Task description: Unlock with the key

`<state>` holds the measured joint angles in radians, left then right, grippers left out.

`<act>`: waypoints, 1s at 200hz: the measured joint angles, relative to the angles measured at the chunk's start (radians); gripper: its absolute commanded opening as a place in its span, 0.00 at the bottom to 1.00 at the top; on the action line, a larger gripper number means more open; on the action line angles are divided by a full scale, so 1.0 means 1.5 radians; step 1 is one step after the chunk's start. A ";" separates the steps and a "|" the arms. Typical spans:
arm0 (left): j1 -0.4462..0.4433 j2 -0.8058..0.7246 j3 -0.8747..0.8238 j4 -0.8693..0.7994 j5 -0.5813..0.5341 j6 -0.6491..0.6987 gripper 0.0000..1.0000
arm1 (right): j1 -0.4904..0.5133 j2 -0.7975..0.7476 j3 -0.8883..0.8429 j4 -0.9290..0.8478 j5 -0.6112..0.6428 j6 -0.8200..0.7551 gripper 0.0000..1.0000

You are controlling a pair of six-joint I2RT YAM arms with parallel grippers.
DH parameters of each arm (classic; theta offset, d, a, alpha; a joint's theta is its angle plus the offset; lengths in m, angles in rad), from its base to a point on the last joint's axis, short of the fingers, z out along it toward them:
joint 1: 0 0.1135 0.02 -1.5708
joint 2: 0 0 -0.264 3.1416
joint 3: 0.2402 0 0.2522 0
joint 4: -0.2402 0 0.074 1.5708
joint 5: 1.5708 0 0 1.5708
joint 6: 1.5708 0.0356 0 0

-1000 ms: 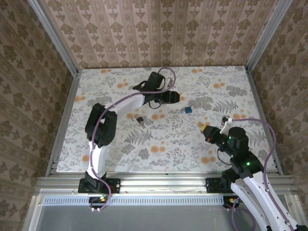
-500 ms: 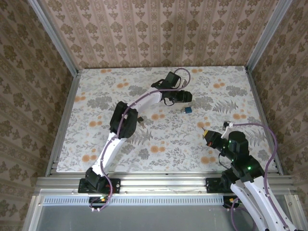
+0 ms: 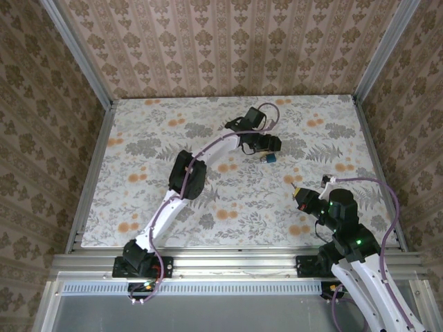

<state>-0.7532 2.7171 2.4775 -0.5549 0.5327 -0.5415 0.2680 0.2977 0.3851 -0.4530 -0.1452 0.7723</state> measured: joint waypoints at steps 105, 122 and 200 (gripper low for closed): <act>-0.030 0.003 0.001 -0.050 0.073 0.032 0.50 | -0.007 0.000 -0.011 0.000 0.000 0.000 0.00; -0.033 0.003 0.000 -0.065 0.078 0.051 0.48 | -0.008 0.000 -0.012 0.000 0.000 0.000 0.00; -0.055 -0.084 -0.142 -0.108 0.082 0.148 0.46 | -0.017 0.001 -0.027 0.000 0.000 0.001 0.00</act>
<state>-0.8352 2.5912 2.2650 -0.7174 0.6552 -0.3199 0.2420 0.2989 0.3447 -0.4530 -0.1452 0.7734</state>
